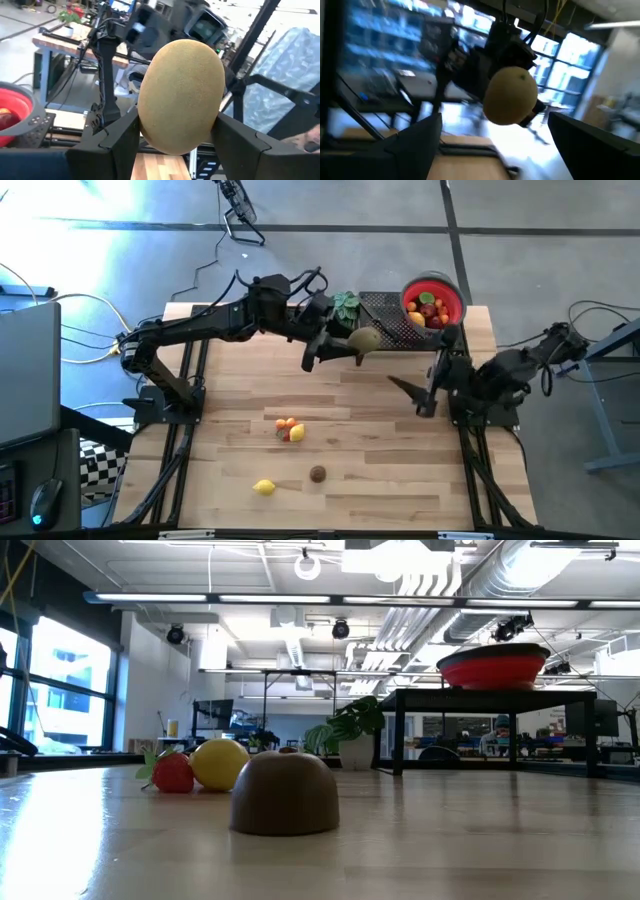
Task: Pick & Place Fruit
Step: Put the brown kiwi into the red strainer bowl
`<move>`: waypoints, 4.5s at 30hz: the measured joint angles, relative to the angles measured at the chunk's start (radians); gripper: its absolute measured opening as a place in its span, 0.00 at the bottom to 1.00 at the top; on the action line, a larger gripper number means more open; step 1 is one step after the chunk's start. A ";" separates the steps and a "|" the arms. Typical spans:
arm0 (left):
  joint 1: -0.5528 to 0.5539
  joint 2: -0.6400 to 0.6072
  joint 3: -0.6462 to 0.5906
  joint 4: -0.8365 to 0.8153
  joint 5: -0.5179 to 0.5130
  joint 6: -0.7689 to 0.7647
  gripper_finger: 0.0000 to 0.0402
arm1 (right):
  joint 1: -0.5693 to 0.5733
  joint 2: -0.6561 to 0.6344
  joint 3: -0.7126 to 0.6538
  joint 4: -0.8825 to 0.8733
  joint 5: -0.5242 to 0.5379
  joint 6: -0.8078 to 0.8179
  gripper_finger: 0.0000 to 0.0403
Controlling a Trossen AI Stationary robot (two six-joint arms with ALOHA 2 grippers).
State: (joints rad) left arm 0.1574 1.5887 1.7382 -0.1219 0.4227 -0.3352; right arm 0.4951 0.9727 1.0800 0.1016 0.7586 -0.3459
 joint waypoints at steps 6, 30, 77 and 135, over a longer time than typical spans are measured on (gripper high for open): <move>-0.008 0.000 0.000 -0.028 0.020 0.104 0.54 | -0.102 0.009 0.000 -0.007 -0.153 0.161 0.89; -0.015 0.000 -0.001 -0.087 0.009 0.234 0.54 | -0.334 0.142 0.002 0.120 -0.528 0.268 0.89; -0.014 0.000 -0.001 -0.074 -0.033 0.223 0.59 | -0.335 0.142 0.000 0.143 -0.520 0.218 0.57; -0.040 -0.460 -0.613 0.127 -0.260 0.335 0.81 | -0.483 -0.011 0.000 -0.301 0.206 0.297 0.57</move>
State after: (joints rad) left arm 0.1173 1.1290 1.1254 0.0053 0.1623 -0.0005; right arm 0.0124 0.9619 1.0798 -0.1999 0.9648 -0.0493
